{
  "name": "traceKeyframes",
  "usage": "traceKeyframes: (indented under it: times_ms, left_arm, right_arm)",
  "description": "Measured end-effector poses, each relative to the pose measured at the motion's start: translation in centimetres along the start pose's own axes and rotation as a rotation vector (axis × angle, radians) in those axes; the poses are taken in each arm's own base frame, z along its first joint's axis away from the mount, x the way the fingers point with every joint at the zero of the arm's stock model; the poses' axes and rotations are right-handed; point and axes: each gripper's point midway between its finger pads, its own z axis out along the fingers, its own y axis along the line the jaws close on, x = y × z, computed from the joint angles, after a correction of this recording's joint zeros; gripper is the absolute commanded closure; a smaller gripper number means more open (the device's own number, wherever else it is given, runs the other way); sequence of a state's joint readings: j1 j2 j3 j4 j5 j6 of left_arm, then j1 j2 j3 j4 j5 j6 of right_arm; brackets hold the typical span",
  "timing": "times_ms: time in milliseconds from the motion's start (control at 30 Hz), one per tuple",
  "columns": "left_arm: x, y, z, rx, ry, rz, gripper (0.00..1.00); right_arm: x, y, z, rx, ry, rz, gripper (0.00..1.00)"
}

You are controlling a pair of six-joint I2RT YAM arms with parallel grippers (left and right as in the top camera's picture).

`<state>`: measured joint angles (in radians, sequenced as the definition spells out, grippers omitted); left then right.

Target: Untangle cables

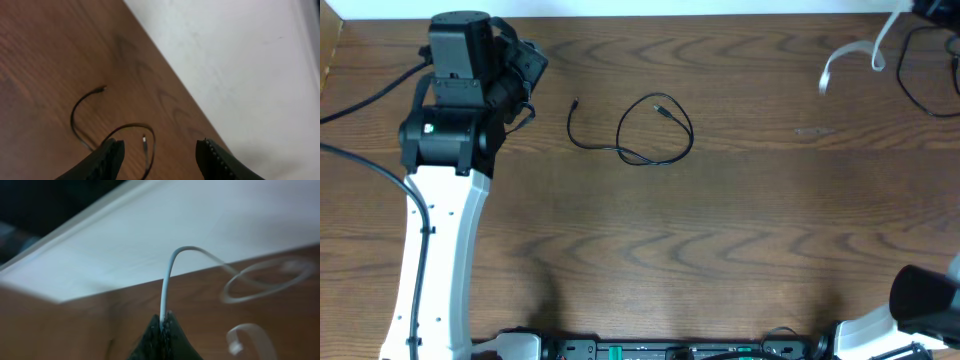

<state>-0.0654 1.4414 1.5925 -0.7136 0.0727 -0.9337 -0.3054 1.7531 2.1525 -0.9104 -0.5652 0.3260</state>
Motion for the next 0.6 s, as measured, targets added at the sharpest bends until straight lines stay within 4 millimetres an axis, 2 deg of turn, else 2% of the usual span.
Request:
traceKeyframes:
  times_ms: [100, 300, 367, 600]
  left_arm:
    - [0.5, 0.7, 1.0, -0.031, 0.024, 0.005, 0.48]
    - [1.5, 1.5, 3.0, -0.065, 0.078, 0.018, 0.48]
    - [1.8, 1.8, 3.4, -0.076, 0.091, 0.019, 0.48]
    - [2.5, 2.0, 4.2, -0.088, 0.119, 0.025, 0.48]
  right_arm:
    - [-0.3, -5.0, 0.5, 0.138, -0.005, 0.045, 0.99]
    - [0.6, -12.5, 1.2, 0.289, 0.039, 0.124, 0.99]
    - [0.9, -15.2, 1.0, 0.343, 0.045, 0.152, 0.99]
    - [1.4, -22.8, -0.5, 0.488, 0.052, 0.213, 0.99]
